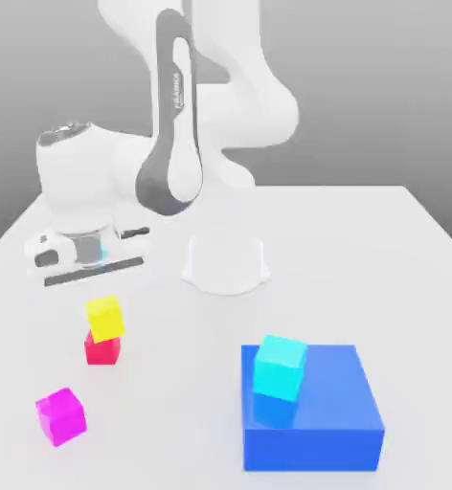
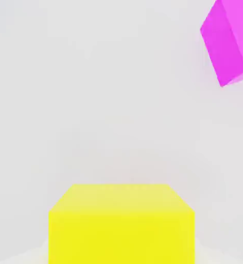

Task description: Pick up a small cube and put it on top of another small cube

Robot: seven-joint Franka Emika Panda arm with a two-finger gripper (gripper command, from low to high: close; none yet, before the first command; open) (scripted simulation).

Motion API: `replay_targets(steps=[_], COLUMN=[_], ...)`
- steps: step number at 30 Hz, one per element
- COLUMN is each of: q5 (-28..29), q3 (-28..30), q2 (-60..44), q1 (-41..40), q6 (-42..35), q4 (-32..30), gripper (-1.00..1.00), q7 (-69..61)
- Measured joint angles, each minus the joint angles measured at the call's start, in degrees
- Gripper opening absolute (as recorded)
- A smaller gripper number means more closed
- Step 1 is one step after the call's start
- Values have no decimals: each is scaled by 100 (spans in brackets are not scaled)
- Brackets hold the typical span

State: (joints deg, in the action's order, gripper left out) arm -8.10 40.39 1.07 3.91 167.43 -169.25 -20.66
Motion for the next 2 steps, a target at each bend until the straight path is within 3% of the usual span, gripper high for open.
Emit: replay_targets(steps=[2], q5=[-246], q3=[-74], q2=[-208], q1=[-7], q6=[217], q4=[-19], gripper=[-100], q7=[-167])
